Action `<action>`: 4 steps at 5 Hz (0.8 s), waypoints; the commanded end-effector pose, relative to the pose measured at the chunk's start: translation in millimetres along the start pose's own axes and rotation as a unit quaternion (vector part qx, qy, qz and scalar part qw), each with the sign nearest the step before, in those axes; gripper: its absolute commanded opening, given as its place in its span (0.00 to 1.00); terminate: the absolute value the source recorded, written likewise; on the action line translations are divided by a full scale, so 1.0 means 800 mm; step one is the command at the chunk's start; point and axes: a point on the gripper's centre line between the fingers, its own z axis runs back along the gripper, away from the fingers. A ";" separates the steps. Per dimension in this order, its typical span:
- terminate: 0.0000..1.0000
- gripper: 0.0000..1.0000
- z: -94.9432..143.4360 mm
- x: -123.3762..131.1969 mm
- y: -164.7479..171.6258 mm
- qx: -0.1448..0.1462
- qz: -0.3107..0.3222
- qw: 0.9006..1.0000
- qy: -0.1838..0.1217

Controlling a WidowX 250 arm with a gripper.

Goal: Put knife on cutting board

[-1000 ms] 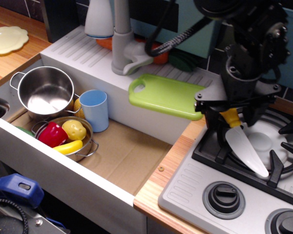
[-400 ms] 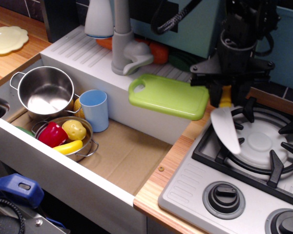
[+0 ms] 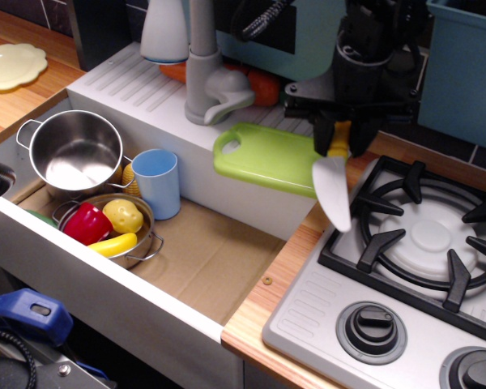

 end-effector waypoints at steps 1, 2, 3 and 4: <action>0.00 0.00 0.004 0.042 0.008 -0.006 -0.019 0.998 -0.065; 0.00 0.00 -0.010 0.057 0.014 -0.009 -0.040 0.996 -0.085; 0.00 1.00 -0.018 0.069 0.018 -0.030 -0.070 0.993 -0.089; 0.00 1.00 -0.018 0.069 0.018 -0.030 -0.070 0.993 -0.089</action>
